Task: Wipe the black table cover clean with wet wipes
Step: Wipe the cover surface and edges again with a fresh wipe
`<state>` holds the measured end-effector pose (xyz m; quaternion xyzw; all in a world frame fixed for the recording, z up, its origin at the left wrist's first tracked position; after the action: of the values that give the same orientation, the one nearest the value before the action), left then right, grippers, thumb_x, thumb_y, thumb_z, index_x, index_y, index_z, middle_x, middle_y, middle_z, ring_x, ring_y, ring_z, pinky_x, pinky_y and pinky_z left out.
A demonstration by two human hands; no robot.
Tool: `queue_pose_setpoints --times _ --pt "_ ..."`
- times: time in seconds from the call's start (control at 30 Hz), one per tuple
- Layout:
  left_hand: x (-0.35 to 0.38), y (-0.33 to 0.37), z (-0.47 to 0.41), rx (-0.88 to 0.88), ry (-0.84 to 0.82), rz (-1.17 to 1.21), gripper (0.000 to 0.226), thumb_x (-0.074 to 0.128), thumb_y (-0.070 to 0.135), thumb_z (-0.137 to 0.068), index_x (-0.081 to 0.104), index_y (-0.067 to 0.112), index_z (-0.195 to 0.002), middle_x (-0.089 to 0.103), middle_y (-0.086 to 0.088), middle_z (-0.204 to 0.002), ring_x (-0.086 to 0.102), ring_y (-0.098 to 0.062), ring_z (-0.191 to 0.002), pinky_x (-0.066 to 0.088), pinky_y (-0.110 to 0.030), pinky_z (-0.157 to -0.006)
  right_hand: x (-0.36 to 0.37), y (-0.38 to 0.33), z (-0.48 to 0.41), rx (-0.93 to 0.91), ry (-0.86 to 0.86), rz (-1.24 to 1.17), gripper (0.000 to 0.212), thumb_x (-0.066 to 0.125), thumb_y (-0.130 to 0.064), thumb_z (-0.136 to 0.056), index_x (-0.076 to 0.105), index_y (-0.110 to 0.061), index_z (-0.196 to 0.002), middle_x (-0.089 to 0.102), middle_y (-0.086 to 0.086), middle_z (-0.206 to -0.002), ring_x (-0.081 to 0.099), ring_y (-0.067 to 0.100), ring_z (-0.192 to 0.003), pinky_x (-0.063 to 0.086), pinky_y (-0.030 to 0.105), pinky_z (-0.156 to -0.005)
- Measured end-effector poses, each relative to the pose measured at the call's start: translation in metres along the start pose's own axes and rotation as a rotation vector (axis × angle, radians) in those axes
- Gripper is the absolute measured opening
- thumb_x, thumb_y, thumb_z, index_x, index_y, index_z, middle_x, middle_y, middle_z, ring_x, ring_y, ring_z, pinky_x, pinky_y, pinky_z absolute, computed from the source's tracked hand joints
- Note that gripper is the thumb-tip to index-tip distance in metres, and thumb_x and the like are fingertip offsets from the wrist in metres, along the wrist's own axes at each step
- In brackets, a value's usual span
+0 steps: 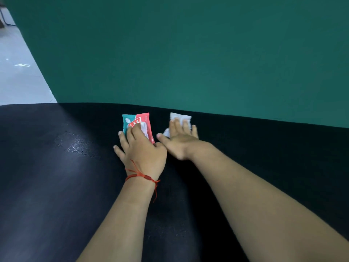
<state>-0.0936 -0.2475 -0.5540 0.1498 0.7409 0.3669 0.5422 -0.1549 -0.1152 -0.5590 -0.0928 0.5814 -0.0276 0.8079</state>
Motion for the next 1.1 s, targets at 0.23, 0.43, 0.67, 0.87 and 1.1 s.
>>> queue_pose_setpoints --times 0.23,0.43,0.67,0.87,1.1 --pt "-0.012 -0.011 -0.008 -0.036 0.043 0.015 0.074 0.054 0.012 -0.088 0.031 0.014 -0.158 0.034 -0.006 -0.167 0.009 -0.032 -0.161 -0.003 -0.058 -0.128 0.016 -0.019 0.028 -0.256 -0.031 0.058 0.075 0.011 -0.061 -0.108 -0.012 -0.024 -0.169 -0.024 -0.008 -0.174 -0.027 0.013 -0.159 -0.02 0.055 -0.127" --pt "-0.01 -0.013 -0.006 -0.023 0.033 0.015 0.072 0.054 0.01 -0.086 0.035 0.013 -0.156 0.038 -0.005 -0.165 0.01 -0.032 -0.161 -0.003 -0.057 -0.129 0.01 0.051 0.067 -0.178 -0.043 0.003 0.07 0.011 -0.066 -0.108 -0.01 -0.038 -0.168 -0.022 -0.026 -0.17 -0.027 -0.004 -0.154 -0.021 0.051 -0.127" --pt "-0.007 -0.013 -0.007 -0.029 0.039 0.047 0.072 0.052 0.009 -0.084 0.036 0.011 -0.154 0.038 -0.006 -0.164 0.01 -0.032 -0.16 -0.003 -0.057 -0.128 0.002 0.115 0.072 0.038 -0.018 0.01 0.076 0.008 -0.077 -0.101 -0.013 -0.043 -0.166 -0.026 -0.025 -0.17 -0.028 0.002 -0.155 -0.019 0.054 -0.127" --pt "-0.013 -0.01 -0.005 -0.092 0.046 0.195 0.072 0.051 0.005 -0.086 0.035 0.013 -0.156 0.037 -0.006 -0.165 0.007 -0.026 -0.161 -0.007 -0.051 -0.129 -0.001 0.063 0.034 0.151 0.001 0.012 0.103 0.012 -0.089 -0.092 -0.015 -0.024 -0.168 -0.027 -0.003 -0.174 -0.03 0.027 -0.158 -0.016 0.056 -0.127" --pt "-0.024 -0.016 -0.014 -0.162 0.113 0.302 0.052 0.035 0.021 -0.103 0.039 0.019 -0.154 0.045 -0.006 -0.159 0.02 -0.023 -0.158 -0.004 -0.048 -0.129 0.023 -0.042 0.035 -0.164 -0.065 0.101 0.077 0.012 -0.06 -0.108 -0.019 -0.021 -0.167 -0.03 0.003 -0.173 -0.034 0.031 -0.156 -0.019 0.058 -0.126"
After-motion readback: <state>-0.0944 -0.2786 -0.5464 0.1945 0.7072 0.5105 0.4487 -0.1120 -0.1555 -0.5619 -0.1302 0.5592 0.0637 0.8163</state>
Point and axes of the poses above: each hand's wrist, its own z-axis away from the middle knuckle, its own x-axis out of the palm, y = z × x, the point moved 4 cm from there along -z, towards the middle knuckle
